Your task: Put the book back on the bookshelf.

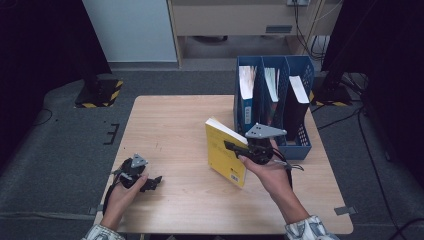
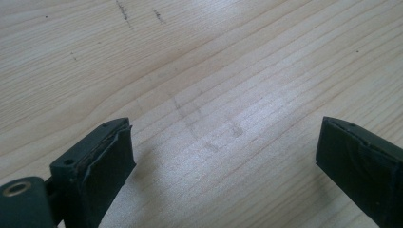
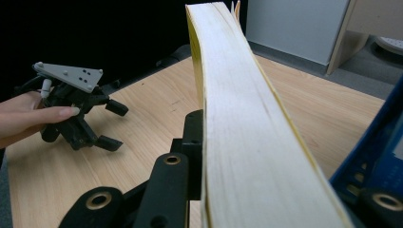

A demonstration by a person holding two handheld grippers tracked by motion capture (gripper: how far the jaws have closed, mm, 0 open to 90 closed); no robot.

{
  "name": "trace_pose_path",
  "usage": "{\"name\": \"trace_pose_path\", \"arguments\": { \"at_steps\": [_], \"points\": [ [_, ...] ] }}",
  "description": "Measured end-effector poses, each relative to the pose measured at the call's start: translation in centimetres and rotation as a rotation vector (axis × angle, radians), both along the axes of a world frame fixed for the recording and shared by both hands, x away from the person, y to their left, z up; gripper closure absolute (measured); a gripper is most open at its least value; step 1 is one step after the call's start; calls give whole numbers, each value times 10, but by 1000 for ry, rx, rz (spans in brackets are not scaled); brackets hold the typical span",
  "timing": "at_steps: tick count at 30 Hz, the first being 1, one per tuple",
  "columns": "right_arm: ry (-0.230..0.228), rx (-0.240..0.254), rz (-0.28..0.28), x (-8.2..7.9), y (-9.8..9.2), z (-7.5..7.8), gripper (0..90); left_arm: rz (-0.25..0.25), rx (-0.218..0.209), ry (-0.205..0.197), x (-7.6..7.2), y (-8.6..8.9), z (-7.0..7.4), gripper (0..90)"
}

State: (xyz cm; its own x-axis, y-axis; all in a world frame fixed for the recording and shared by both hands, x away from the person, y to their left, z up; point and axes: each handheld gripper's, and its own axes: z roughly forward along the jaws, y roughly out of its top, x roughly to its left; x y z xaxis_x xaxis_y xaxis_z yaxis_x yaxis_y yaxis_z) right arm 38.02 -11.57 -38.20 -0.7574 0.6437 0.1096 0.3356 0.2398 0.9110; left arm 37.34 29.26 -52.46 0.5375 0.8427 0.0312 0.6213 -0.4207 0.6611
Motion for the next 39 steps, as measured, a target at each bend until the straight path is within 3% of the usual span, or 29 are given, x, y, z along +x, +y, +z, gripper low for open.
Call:
{"name": "trace_pose_path", "arguments": {
  "at_steps": [17, 27, 34, 39],
  "points": [
    [7, -5, -38, -13, -34, 1, 751, -2, 7, 2, 0, -1, -1, 44],
    [-4, 26, -36, -15, -36, 30, 751, -3, 9, 3, 0, -1, -1, 44],
    [24, 79, -31, -6, -39, 51, 751, -5, 11, 7, 0, -1, -1, 44],
    [68, 135, -37, 2, -46, 56, 751, -7, 13, 7, 0, -1, -1, 44]
  ]
}}
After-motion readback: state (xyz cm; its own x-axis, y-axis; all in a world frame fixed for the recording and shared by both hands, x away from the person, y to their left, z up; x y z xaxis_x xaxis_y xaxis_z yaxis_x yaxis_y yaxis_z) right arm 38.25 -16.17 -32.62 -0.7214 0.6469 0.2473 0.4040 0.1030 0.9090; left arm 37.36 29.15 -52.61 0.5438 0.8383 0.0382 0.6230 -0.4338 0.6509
